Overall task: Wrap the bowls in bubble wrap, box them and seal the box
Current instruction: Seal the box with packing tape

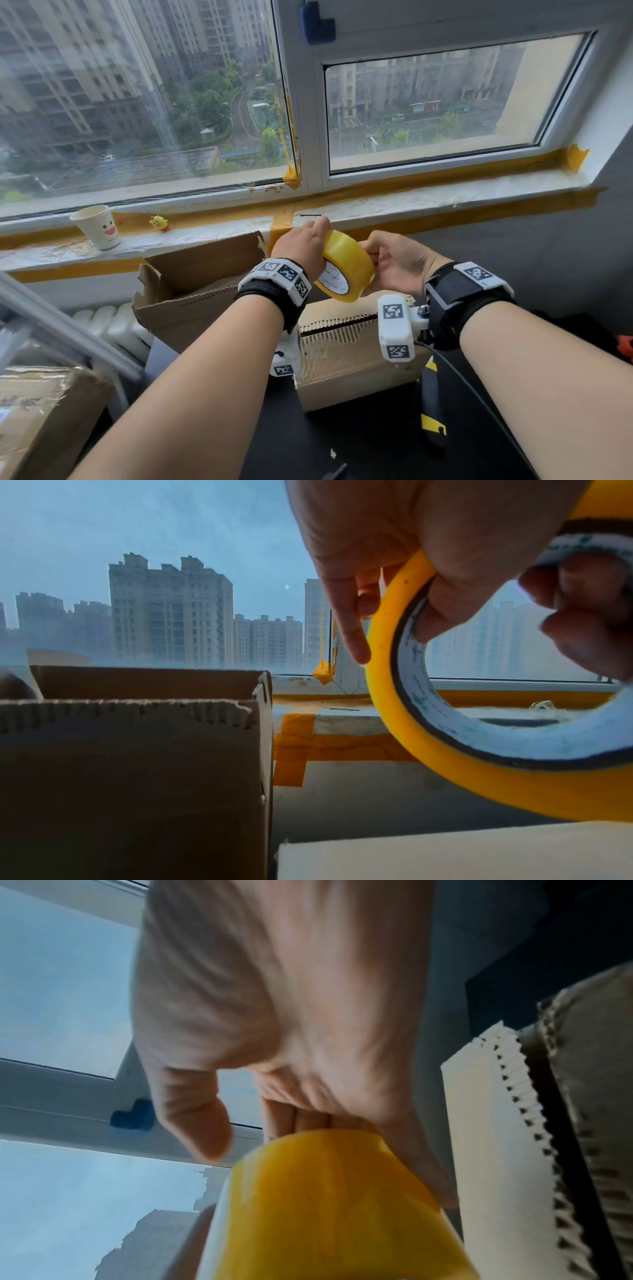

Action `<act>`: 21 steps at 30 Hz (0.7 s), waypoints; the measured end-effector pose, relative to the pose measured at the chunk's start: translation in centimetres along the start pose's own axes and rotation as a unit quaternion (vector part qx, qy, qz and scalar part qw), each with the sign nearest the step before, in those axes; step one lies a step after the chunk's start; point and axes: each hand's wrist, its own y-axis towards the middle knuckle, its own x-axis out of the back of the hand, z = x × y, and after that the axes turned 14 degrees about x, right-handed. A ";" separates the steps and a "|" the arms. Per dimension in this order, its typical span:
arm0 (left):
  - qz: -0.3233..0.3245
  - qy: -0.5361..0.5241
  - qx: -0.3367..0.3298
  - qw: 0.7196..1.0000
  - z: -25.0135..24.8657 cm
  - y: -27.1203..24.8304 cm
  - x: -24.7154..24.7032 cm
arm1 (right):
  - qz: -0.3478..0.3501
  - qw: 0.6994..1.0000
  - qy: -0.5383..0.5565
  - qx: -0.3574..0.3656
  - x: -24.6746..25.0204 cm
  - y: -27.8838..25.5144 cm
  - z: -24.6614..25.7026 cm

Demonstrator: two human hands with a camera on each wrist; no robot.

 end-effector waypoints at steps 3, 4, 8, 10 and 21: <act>0.004 -0.008 0.001 1.000 0.1 0.1 -0.4 | -0.021 1.000 -0.009 -0.005 0.4 0.3 0.1; 0.005 -0.012 0.003 1.000 0.1 0.1 -0.5 | -0.022 1.000 -0.012 -0.005 0.5 0.3 0.0; 0.011 -0.017 0.010 1.000 0.1 0.0 -0.6 | -0.009 1.000 -0.022 -0.007 0.5 0.3 -0.2; 0.005 -0.015 0.009 1.000 0.0 0.1 -0.6 | -0.016 1.000 -0.019 0.000 0.4 0.4 -0.1; -0.020 -0.033 0.012 0.999 -0.5 0.4 0.1 | -0.036 0.998 0.018 0.047 0.4 0.5 -0.5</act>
